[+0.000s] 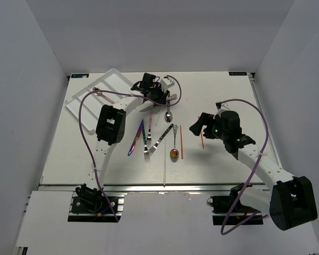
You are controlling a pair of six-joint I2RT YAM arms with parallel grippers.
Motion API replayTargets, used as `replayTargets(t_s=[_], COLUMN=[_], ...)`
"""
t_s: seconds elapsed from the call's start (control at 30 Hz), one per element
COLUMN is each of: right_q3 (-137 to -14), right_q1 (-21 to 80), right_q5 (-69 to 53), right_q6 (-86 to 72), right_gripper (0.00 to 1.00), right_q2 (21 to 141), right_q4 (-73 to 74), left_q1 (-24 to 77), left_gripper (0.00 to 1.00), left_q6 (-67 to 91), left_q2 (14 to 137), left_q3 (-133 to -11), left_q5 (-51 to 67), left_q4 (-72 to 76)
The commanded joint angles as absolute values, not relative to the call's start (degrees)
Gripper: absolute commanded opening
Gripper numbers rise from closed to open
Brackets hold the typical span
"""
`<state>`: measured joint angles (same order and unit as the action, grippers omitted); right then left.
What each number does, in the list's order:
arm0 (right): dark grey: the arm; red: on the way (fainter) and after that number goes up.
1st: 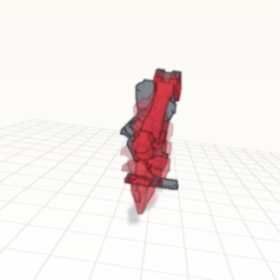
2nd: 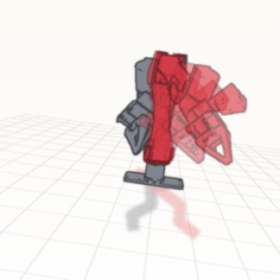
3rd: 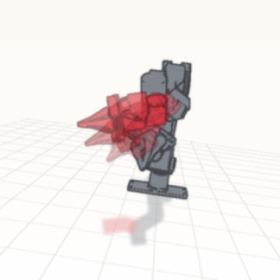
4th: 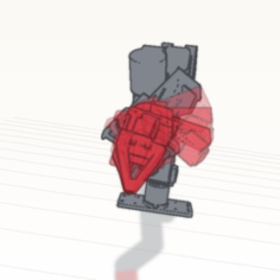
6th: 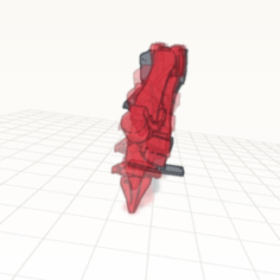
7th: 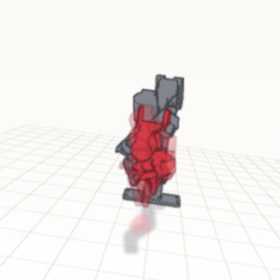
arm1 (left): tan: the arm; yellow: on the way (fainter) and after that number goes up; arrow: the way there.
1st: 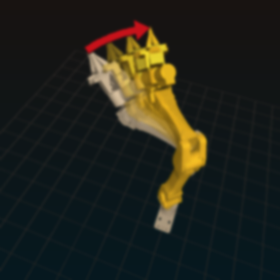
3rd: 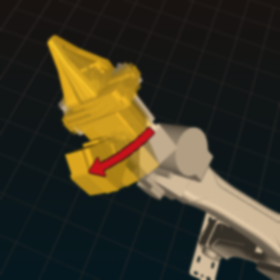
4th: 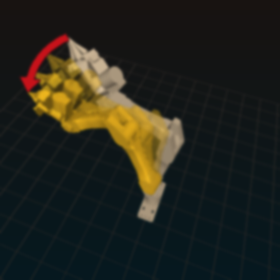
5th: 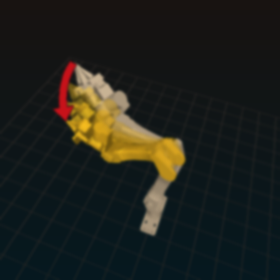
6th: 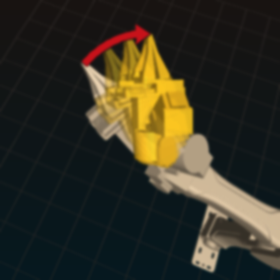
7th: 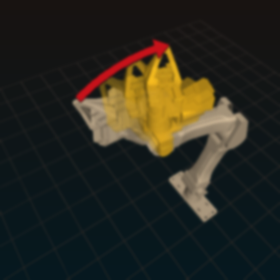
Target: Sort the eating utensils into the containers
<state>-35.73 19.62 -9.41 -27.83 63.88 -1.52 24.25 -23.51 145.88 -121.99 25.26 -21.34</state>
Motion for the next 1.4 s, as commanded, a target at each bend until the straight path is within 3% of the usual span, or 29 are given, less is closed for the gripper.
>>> replayTargets(t_s=[0.0,0.23,0.7,1.0,1.13,1.27,1.37], right_q3=[-35.3,-35.3,-35.3,-35.4,-35.3,-35.2,-35.0], right_q1=[19.7,19.7,19.7,19.7,19.7,19.7,19.6], right_q5=[-9.9,-10.2,-10.5,-11.1,-11.3,-11.7,-12.0], right_q6=[-26.9,-27.0,-27.0,-27.0,-27.0,-27.2,-27.2], right_gripper=[0.89,0.89,0.89,0.89,0.89,0.89,0.89], right_q2=[64.1,64.3,64.4,64.9,64.8,64.6,64.7], right_q4=[-3.9,-4.0,-4.2,-4.4,-4.4,-4.7,-4.8], left_q1=[24.9,25.1,25.5,25.6,25.2,22.7,18.4], left_gripper=[0.38,0.32,0.0,0.0,0.0,0.0,0.0], left_q6=[-23.7,-22.9,-21.9,-18.4,-12.9,-4.8,5.9], left_q2=[143.9,139.9,136.7,128.8,126.5,128.5,129.6], left_q3=[-122.7,-120.1,-119.1,-112.8,-109.8,-115.4,-120.0], left_q5=[25.1,25.0,21.5,19.0,5.2,-17.3,-21.9], left_q4=[-21.3,-18.0,-15.7,-8.0,-1.0,-0.4,-0.5])
